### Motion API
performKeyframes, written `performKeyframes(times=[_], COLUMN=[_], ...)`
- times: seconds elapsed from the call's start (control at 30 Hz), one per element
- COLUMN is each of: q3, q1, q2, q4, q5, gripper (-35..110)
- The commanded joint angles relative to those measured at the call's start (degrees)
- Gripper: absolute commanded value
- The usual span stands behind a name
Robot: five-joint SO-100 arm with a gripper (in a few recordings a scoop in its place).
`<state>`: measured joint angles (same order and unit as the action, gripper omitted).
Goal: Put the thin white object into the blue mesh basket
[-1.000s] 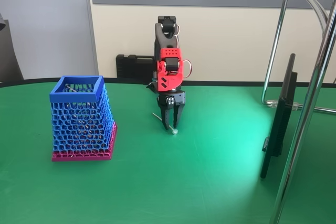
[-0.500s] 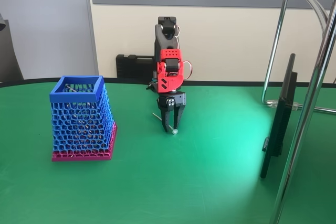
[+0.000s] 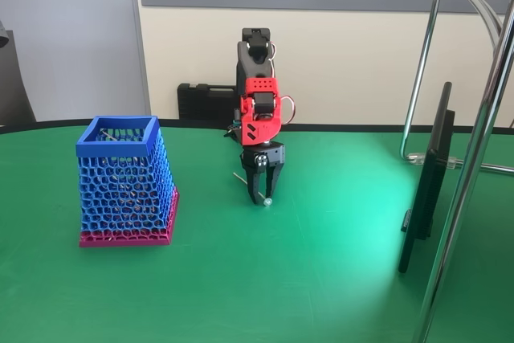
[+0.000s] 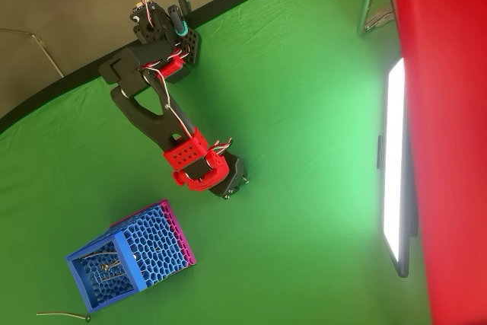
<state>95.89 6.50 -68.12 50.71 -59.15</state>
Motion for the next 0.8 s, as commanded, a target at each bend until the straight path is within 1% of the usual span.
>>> performKeyframes(times=[0.0,0.3,0.77], q3=[-2.5,-6.5,-6.9], q1=[-0.1,-0.1,-0.2], q2=[-0.2,2.5,2.8], q4=[0.8,4.1,4.5], q5=[-0.4,-0.5,0.0], gripper=[18,17,9])
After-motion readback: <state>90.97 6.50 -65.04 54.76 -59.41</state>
